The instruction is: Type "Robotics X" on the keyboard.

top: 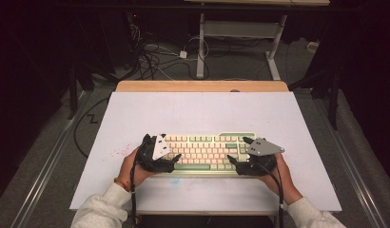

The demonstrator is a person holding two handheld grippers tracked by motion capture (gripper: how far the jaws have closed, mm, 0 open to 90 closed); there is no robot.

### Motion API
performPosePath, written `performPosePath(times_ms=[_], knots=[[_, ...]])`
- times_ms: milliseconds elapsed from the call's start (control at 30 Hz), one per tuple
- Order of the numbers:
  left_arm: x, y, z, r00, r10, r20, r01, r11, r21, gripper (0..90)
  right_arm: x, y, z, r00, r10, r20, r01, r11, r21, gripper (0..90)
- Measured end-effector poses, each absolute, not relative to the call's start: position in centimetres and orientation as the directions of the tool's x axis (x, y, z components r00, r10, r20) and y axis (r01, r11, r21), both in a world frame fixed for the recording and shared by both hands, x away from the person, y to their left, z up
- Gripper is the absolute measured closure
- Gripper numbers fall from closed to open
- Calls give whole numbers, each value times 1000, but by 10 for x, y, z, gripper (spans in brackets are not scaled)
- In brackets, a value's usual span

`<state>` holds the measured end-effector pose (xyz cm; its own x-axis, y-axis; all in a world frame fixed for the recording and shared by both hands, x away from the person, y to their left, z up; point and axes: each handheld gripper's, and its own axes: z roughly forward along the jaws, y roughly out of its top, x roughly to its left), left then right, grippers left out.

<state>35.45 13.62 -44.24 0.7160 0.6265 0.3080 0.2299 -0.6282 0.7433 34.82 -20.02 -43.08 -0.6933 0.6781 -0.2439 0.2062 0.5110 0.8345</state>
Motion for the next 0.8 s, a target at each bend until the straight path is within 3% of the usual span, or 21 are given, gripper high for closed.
performPosePath(times_ms=[800], knots=[[349, 138, -431, 701, 621, 351, 137, -600, 788, 149, 350, -206, -422, -667, 682, -298, 180, 536, 825, 168]])
